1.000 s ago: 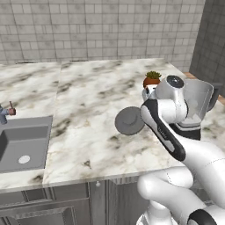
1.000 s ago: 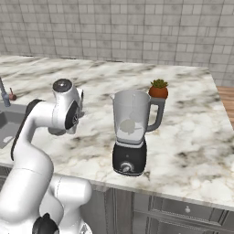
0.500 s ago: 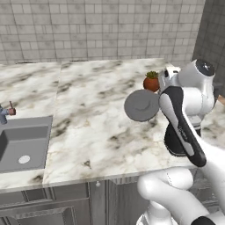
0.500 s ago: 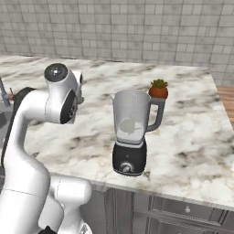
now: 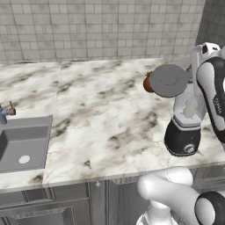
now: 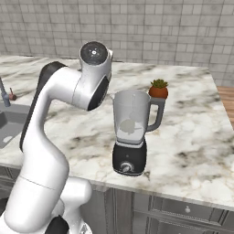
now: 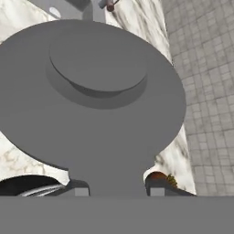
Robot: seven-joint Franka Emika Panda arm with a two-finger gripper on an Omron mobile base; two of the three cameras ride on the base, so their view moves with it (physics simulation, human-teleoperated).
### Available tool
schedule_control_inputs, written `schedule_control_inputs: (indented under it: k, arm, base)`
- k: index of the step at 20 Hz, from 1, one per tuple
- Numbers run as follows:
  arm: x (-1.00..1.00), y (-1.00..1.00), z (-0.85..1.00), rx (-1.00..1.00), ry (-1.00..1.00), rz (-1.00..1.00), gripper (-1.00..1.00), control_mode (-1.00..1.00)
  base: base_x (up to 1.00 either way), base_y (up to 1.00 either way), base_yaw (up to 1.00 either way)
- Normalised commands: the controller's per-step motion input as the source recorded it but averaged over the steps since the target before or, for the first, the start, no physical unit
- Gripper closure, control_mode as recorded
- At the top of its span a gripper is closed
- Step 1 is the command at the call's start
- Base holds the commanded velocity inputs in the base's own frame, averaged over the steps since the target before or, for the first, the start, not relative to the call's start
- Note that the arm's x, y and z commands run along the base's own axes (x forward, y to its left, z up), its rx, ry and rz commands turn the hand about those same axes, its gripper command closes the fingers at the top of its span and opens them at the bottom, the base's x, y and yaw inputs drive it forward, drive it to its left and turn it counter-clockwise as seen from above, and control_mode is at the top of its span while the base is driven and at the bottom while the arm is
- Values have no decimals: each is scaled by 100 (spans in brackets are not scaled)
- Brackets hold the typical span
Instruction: Grab the garlic and lemon from the fridge, place them in the blender, close the lid, and turn on the blender to create a marinade.
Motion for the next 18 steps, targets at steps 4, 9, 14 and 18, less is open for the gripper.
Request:
schedule_control_inputs:
  k: [4, 9, 14, 18]
  arm:
    - [-1, -73, 35, 14, -1, 0, 100, -100]
    - [-3, -66, -22, 12, 0, 0, 100, -100]
    - [0, -43, -26, 6, 0, 0, 100, -100]
    - [0, -14, -19, 1, 0, 0, 100, -100]
  base:
    - [0, 0, 0]
    - [0, 0, 0]
    - [0, 0, 0]
    - [0, 0, 0]
